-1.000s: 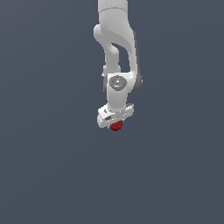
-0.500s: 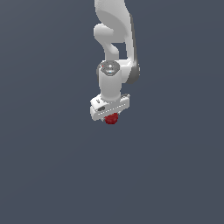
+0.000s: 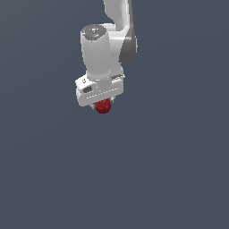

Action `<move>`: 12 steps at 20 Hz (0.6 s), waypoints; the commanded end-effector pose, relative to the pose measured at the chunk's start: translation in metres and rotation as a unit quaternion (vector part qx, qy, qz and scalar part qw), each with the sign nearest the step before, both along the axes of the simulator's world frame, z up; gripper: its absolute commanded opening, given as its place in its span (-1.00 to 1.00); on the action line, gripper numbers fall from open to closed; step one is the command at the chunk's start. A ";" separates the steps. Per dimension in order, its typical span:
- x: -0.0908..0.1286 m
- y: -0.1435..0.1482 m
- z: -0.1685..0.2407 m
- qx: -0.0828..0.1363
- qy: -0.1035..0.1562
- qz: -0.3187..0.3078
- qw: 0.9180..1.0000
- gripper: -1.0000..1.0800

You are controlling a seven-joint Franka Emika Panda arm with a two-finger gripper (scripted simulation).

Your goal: Pick up the object and move it to a goal position.

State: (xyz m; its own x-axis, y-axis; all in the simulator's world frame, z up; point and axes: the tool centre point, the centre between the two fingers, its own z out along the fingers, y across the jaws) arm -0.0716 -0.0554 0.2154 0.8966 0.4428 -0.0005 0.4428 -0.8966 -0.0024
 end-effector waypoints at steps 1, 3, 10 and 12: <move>-0.003 -0.013 0.029 0.000 -0.001 0.000 1.000 -1.00; -0.006 -0.023 0.050 0.001 -0.001 0.000 1.000 -1.00; -0.013 -0.058 0.122 0.000 -0.001 0.000 1.000 -1.00; -0.015 -0.068 0.141 0.000 -0.001 0.000 1.000 -1.00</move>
State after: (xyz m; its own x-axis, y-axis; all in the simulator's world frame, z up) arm -0.0848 -0.1161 0.3406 0.8966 0.4428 0.0005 0.4428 -0.8966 -0.0029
